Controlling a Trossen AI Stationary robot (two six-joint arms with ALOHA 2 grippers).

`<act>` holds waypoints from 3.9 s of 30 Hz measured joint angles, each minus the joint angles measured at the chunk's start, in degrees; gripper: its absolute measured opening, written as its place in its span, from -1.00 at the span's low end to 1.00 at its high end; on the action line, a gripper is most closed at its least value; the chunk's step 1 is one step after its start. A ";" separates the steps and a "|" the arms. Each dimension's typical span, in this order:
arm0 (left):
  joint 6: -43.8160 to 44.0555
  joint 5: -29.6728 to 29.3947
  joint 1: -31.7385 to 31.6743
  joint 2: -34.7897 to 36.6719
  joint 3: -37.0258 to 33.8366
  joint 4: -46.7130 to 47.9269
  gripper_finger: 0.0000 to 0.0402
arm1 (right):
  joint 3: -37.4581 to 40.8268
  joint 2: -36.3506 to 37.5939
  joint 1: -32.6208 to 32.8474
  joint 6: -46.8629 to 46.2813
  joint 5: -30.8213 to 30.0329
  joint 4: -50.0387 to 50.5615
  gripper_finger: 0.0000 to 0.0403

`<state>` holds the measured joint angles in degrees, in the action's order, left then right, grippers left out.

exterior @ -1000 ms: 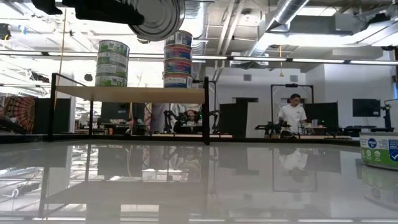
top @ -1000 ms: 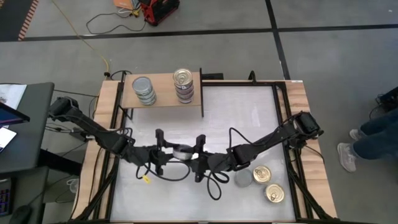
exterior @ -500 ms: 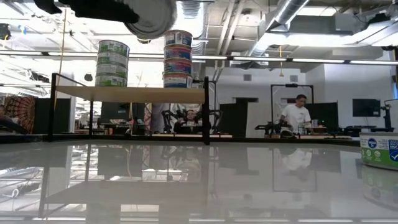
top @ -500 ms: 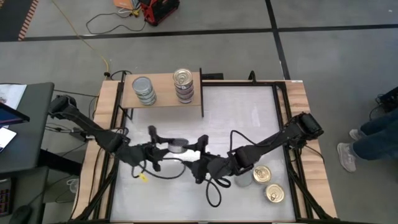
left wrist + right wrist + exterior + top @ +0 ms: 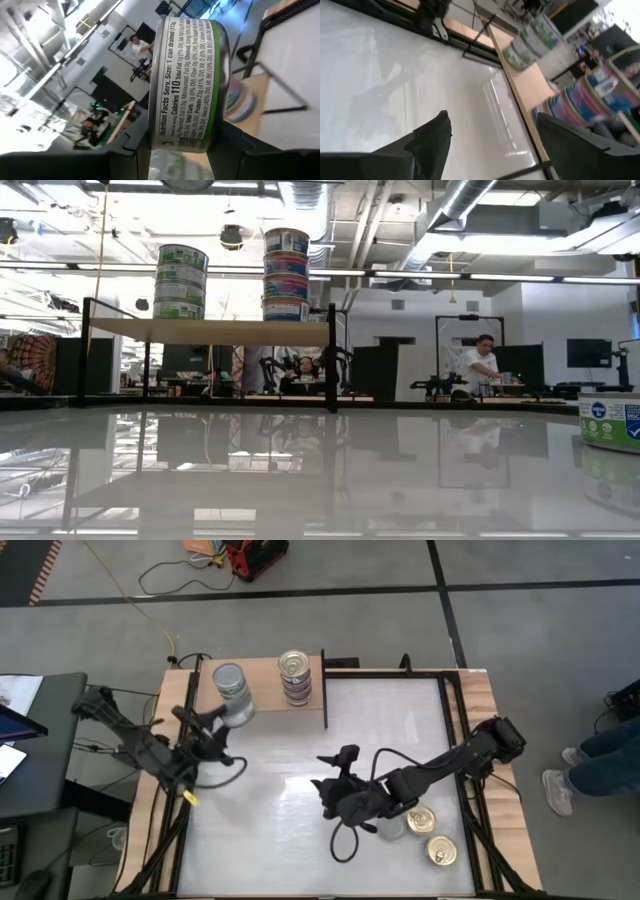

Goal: Stack canned seafood by type on shelf
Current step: Stack the green-white tuna can on top of the other green-white tuna cans on the shelf

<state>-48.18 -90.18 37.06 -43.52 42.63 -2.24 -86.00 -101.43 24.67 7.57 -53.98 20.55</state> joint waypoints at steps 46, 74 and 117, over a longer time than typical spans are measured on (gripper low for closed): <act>6.05 22.53 -13.67 2.86 24.03 50.42 -0.30 | 28.55 20.92 -18.59 15.00 19.57 -26.91 0.59; -9.79 34.78 -48.04 -2.25 20.00 47.50 -0.30 | 28.55 20.48 -19.78 13.32 24.18 -30.43 0.59; -10.19 34.47 -53.59 -6.35 20.49 52.73 0.18 | 28.55 20.48 -19.83 12.25 24.11 -30.44 0.59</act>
<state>-58.37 -55.71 -16.53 -49.87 63.12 50.49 -57.45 -80.95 4.84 19.81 -29.87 -9.89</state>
